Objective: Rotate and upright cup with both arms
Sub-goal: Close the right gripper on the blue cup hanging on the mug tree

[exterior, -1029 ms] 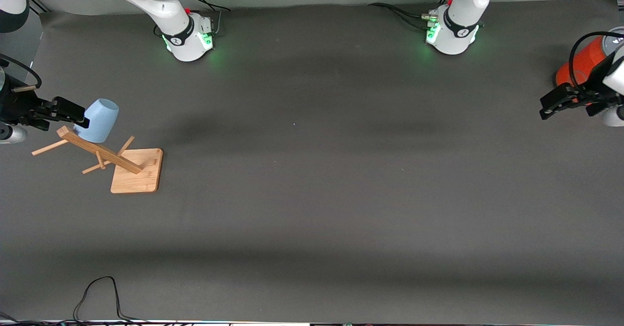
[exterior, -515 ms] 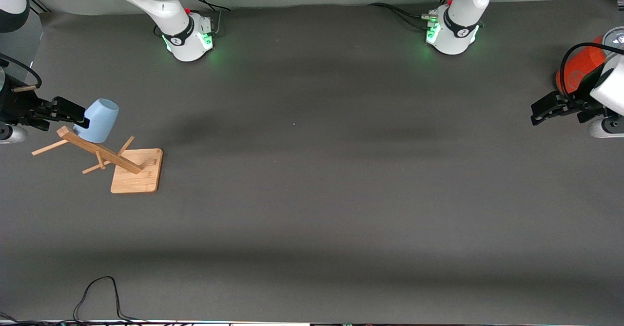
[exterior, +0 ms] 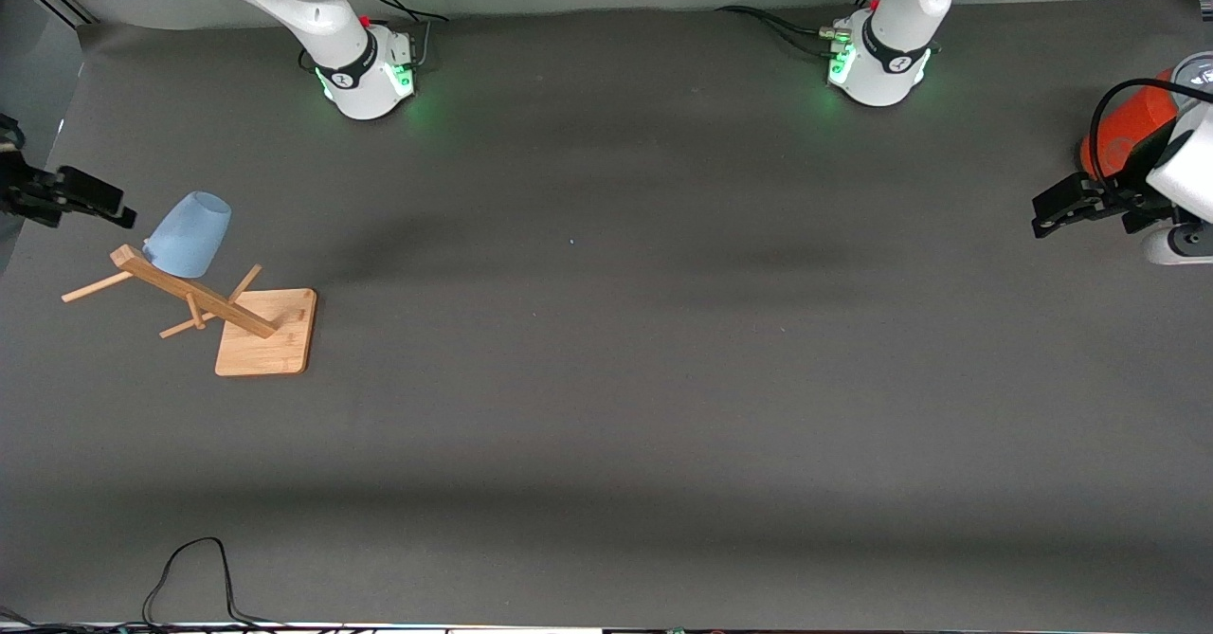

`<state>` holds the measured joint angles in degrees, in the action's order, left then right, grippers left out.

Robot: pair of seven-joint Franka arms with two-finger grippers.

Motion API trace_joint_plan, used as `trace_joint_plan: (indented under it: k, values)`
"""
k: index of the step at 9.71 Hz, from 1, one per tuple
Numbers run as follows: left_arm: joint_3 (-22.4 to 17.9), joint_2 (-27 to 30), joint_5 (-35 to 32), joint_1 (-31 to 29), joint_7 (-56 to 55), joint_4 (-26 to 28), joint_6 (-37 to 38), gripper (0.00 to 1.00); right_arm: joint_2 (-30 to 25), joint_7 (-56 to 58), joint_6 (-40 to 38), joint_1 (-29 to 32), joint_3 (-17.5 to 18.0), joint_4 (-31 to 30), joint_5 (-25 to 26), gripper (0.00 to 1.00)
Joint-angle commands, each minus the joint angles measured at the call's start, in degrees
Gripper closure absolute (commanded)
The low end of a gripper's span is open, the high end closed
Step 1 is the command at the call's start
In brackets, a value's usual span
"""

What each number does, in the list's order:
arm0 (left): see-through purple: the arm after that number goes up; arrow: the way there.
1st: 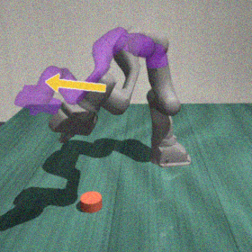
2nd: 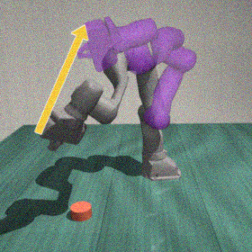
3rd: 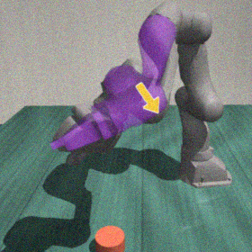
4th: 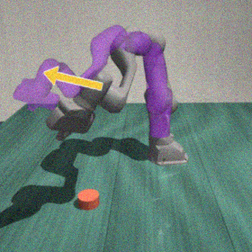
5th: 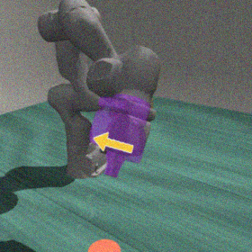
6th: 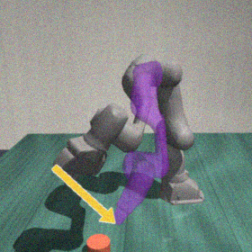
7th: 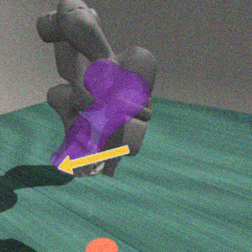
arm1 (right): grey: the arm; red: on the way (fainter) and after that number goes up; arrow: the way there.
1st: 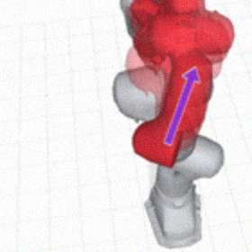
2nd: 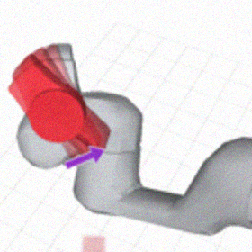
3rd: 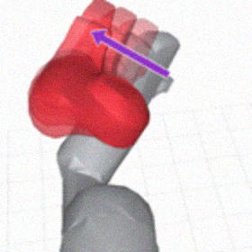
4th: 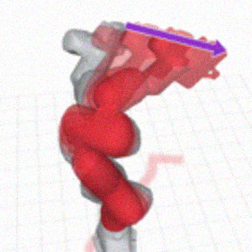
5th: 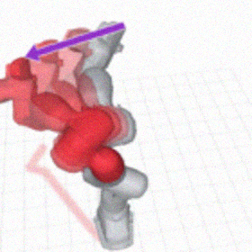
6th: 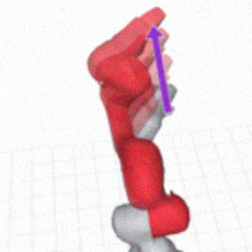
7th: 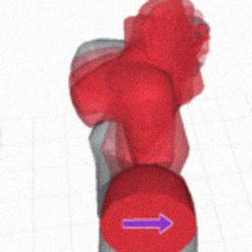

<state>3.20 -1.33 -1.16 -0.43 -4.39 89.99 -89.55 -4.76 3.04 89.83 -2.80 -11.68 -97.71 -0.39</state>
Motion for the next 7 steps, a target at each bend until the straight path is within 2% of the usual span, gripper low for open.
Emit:
trace_joint_plan:
  k: [1, 5, 6, 7]
  values:
    - [-0.3, -0.8, 0.1, 0.0, 0.8, -1.7, 1.2, 0.0, -2.9, -5.5, 0.0, -0.8, -1.3, -3.5, 0.2, 0.0]
    - [-0.3, -1.7, 0.2, -0.7, 0.8, -1.8, 0.1, 0.0, -4.1, -41.2, -0.4, -2.6, -1.0, -5.2, 0.2, 0.0]
    - [-0.3, -2.1, 0.2, -0.7, 0.8, -2.0, 0.1, 0.0, -4.4, -47.7, 0.3, -2.7, -1.0, -6.1, 0.2, 0.0]
    - [-0.3, -2.5, 0.2, -0.6, 0.7, -2.7, 0.1, 0.0, -4.7, -49.3, 0.9, -2.7, -1.0, -7.5, 0.2, 0.0]
